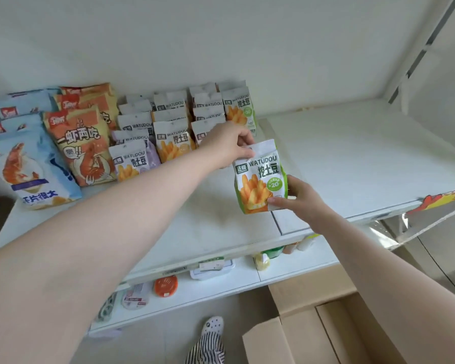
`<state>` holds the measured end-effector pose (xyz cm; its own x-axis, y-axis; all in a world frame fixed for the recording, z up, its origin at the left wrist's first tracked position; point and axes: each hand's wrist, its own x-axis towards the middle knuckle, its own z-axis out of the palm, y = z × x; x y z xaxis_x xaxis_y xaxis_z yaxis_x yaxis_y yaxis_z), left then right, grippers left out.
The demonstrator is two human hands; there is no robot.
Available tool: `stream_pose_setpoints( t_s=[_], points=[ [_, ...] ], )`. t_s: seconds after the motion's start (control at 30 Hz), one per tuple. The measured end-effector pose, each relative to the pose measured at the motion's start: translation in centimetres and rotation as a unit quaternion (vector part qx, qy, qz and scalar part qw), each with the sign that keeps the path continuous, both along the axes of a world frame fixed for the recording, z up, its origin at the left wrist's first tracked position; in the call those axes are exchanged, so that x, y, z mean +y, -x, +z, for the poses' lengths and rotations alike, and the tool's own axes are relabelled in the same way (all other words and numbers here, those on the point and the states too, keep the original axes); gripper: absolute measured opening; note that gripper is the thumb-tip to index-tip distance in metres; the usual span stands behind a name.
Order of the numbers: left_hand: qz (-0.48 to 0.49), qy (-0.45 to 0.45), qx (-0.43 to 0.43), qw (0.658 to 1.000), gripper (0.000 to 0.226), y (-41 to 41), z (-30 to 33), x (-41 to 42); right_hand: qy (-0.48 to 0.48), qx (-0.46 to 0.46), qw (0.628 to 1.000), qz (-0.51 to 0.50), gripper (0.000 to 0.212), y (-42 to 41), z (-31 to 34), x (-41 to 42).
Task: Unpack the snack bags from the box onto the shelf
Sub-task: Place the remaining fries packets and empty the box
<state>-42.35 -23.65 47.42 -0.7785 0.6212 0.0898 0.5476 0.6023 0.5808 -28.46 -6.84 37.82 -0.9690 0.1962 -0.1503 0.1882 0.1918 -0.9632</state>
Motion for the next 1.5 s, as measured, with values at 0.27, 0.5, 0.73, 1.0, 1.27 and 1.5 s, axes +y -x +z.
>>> stream_pose_setpoints(
  t_s=[0.27, 0.5, 0.73, 1.0, 1.27, 1.5],
  points=[
    [-0.058, 0.055, 0.125, 0.989, 0.017, 9.3, -2.7, 6.6, -0.01, 0.076, 0.996, -0.053, 0.039, 9.4, -4.7, 5.0],
    [-0.061, 0.105, 0.196, 0.973, 0.02, 16.1, -3.5, 9.2, -0.027, 0.11, 0.991, -0.073, 0.039, 17.7, -8.2, 7.0],
    [-0.051, 0.155, 0.224, 0.961, 0.018, 20.8, -4.1, 9.9, -0.067, 0.122, 0.987, -0.08, 0.046, 23.9, -9.8, 7.1],
    [0.009, 0.212, 0.196, 0.957, 0.043, 23.9, -5.7, 10.6, -0.084, 0.11, 0.987, -0.079, 0.046, 27.0, -10.4, 7.2],
    [-0.03, 0.236, 0.159, 0.958, 0.064, 24.1, -6.2, 9.8, -0.087, 0.133, 0.984, -0.078, 0.066, 27.5, -10.5, 5.7],
    [-0.029, 0.273, 0.178, 0.945, 0.062, 24.2, -6.3, 10.4, -0.154, 0.123, 0.976, -0.088, 0.058, 28.1, -10.6, 5.6]
  ],
)
